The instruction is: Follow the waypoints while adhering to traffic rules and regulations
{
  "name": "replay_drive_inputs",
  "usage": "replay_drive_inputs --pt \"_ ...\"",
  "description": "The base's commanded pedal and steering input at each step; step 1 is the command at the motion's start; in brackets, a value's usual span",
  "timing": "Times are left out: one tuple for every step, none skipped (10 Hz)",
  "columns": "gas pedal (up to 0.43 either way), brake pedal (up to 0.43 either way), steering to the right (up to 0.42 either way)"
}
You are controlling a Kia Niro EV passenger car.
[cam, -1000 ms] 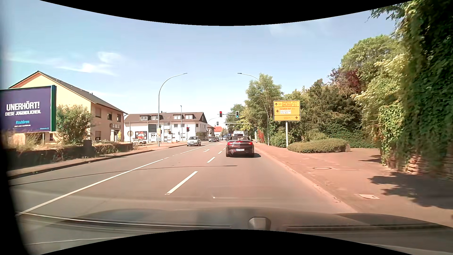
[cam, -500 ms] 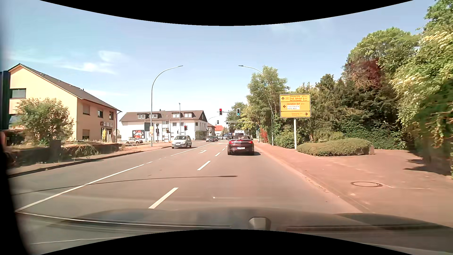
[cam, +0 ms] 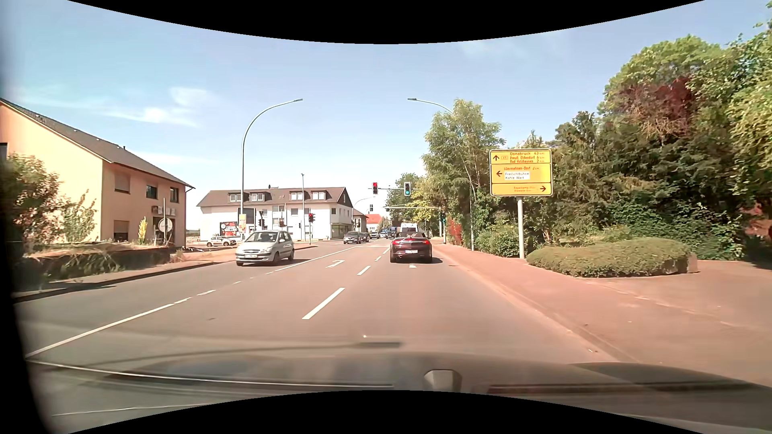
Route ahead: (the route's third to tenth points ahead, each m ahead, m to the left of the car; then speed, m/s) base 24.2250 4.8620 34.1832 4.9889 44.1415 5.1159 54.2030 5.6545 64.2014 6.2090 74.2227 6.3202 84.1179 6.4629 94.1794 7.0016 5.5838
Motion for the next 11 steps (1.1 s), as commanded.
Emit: replay_drive_inputs --pt "0.0 0.006 -0.003" --pt "0.0 0.006 -0.002" --pt "0.0 0.006 -0.003" --pt "0.0 0.006 -0.003" --pt "0.0 0.0 -0.002" --pt "0.0 0.006 -0.002" --pt "0.0 0.006 -0.002" --pt "0.0 0.006 -0.002" --pt "0.0 0.006 -0.001" --pt "0.0 0.006 -0.001" --pt "0.0 0.006 -0.001"
